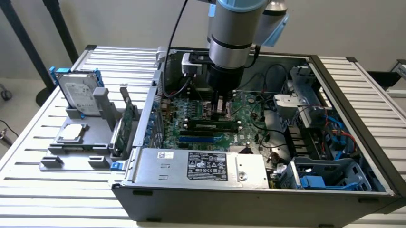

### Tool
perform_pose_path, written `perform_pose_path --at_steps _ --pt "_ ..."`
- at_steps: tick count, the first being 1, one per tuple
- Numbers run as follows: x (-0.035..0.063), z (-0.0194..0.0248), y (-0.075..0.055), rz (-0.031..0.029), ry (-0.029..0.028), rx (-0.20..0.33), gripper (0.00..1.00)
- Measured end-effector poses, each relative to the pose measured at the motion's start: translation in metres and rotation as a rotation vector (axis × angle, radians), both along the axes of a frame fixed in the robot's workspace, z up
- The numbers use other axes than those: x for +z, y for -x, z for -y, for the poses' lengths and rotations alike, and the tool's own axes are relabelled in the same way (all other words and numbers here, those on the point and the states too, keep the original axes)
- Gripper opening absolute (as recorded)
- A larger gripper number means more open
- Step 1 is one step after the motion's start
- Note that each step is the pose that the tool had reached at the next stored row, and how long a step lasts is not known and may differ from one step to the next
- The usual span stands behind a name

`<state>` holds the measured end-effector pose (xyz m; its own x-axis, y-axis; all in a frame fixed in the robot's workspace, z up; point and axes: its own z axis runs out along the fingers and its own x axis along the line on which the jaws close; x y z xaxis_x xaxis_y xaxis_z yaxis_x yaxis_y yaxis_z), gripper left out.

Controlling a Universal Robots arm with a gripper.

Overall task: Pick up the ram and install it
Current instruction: 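Press down the ram until it locks into place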

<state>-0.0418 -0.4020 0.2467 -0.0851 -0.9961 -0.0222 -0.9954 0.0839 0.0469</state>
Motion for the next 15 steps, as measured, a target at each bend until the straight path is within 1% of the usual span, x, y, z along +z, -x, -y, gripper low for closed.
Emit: perform_pose_path --at_steps 5,7,9,15 --pt "0.0 -0.0001 0.0001 0.0002 0.0001 0.0 0.11" --pt "0.0 -0.0007 0.0019 0.0048 -0.0005 0.0 0.11" --pt "-0.0009 -0.0012 0.0023 0.0113 -0.001 0.0 0.11" --pt "-0.0068 -0.0014 0.0023 0.016 -0.0009 0.001 0.11"
